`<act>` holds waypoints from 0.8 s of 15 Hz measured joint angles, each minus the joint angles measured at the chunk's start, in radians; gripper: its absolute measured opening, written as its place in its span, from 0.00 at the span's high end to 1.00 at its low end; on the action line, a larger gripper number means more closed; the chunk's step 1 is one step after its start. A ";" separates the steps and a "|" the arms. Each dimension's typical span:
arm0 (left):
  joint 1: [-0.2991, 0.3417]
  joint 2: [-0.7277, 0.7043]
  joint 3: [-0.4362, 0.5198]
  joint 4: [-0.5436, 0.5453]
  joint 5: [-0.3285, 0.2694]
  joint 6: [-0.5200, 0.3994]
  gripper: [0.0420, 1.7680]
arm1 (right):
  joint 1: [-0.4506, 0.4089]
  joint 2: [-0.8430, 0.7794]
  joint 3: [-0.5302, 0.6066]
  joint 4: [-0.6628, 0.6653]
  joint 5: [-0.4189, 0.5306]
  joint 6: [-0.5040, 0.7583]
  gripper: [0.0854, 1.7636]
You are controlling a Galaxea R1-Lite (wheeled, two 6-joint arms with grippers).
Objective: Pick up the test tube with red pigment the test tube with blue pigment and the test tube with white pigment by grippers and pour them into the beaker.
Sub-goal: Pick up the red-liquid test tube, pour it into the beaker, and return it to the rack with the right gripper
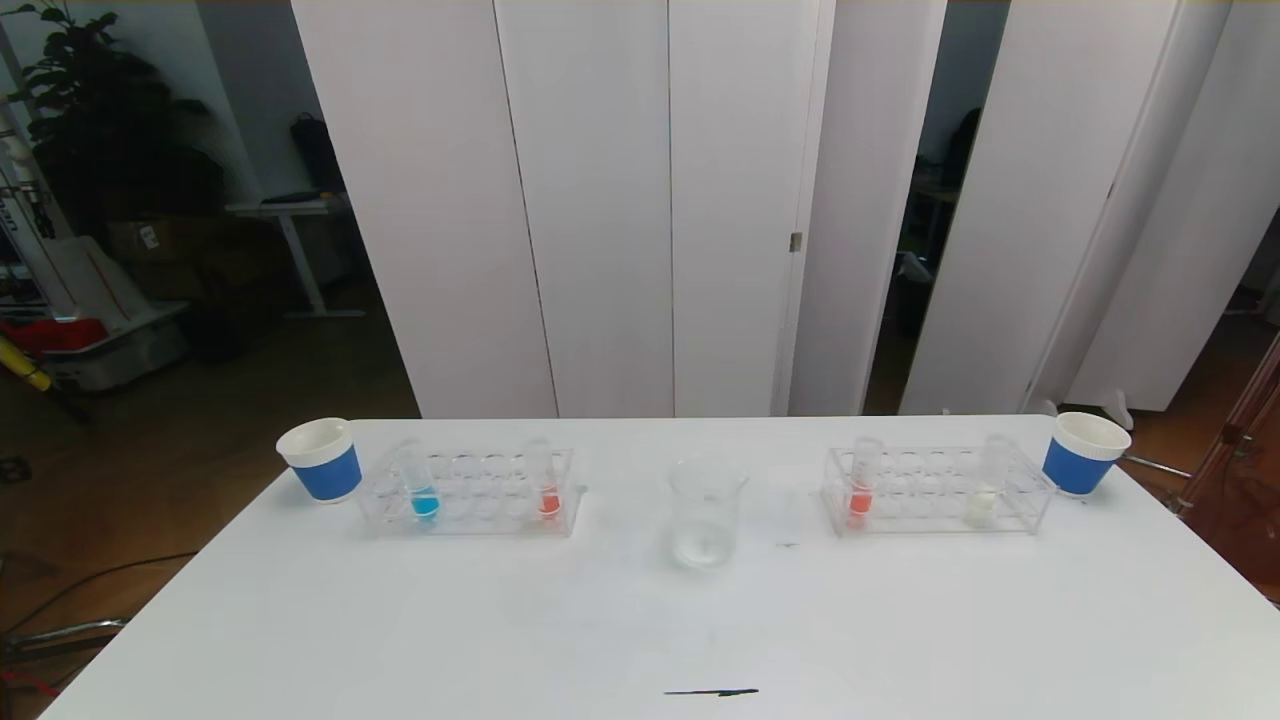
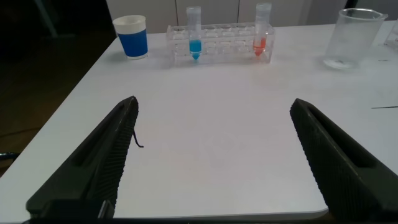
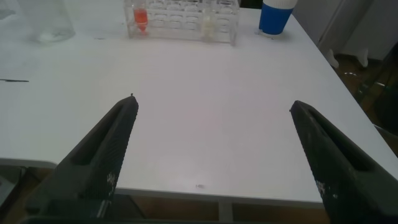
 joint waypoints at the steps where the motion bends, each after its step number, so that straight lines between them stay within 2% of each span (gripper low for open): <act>1: 0.000 0.000 0.000 0.000 0.000 0.000 0.01 | 0.000 0.000 0.000 0.000 0.000 0.000 0.01; 12: 0.000 0.000 0.000 0.000 0.000 0.000 0.01 | 0.000 0.000 0.000 0.000 0.001 -0.001 0.01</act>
